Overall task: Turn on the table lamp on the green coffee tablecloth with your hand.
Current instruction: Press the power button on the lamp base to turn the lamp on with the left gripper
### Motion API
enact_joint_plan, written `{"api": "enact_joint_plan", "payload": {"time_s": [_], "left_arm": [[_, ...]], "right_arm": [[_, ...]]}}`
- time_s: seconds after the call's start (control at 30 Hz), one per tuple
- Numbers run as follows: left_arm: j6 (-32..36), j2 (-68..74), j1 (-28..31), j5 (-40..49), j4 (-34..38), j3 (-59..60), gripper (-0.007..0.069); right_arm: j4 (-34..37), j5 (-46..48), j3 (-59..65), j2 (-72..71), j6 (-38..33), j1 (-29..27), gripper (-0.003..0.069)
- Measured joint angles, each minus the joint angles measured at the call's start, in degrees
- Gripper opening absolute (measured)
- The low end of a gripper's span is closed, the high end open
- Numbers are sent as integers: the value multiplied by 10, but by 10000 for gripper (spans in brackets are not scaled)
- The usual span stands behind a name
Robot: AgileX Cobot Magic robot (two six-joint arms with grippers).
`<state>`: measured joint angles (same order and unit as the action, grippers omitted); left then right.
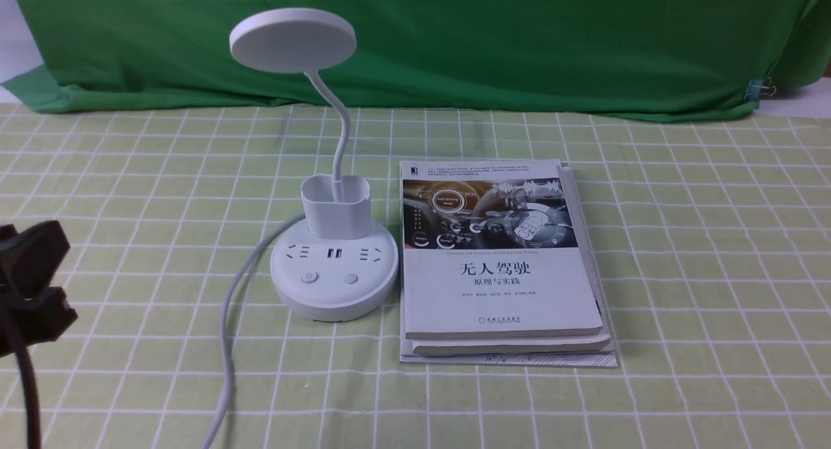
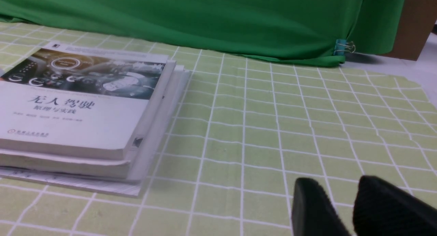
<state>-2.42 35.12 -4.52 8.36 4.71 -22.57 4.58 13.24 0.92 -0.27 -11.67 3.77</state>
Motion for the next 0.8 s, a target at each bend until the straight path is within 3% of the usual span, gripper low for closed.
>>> {"api": "enact_joint_plan", "payload": {"time_s": [0.13, 0.27, 0.33, 0.43, 0.57, 0.63, 0.77, 0.8], "left_arm": [[0, 81, 0, 27, 18, -16, 239], [30, 161, 0, 91, 40, -58, 187], [101, 231, 0, 143, 92, -102, 96], [184, 299, 0, 173, 163, -147, 20], [242, 369, -20, 185, 217, -184, 4], [240, 408, -61, 180, 213, -209, 4], [171, 458, -124, 162, 147, -241, 4], [114, 489, -153, 155, 93, -260, 4]], "right_arm": [[0, 0, 0, 0, 0, 0, 245], [0, 0, 0, 0, 0, 0, 245], [0, 0, 0, 0, 0, 0, 245], [0, 0, 0, 0, 0, 0, 245], [0, 0, 0, 0, 0, 0, 245], [0, 0, 0, 0, 0, 0, 245], [0, 0, 0, 0, 0, 0, 245], [0, 0, 0, 0, 0, 0, 245]]}}
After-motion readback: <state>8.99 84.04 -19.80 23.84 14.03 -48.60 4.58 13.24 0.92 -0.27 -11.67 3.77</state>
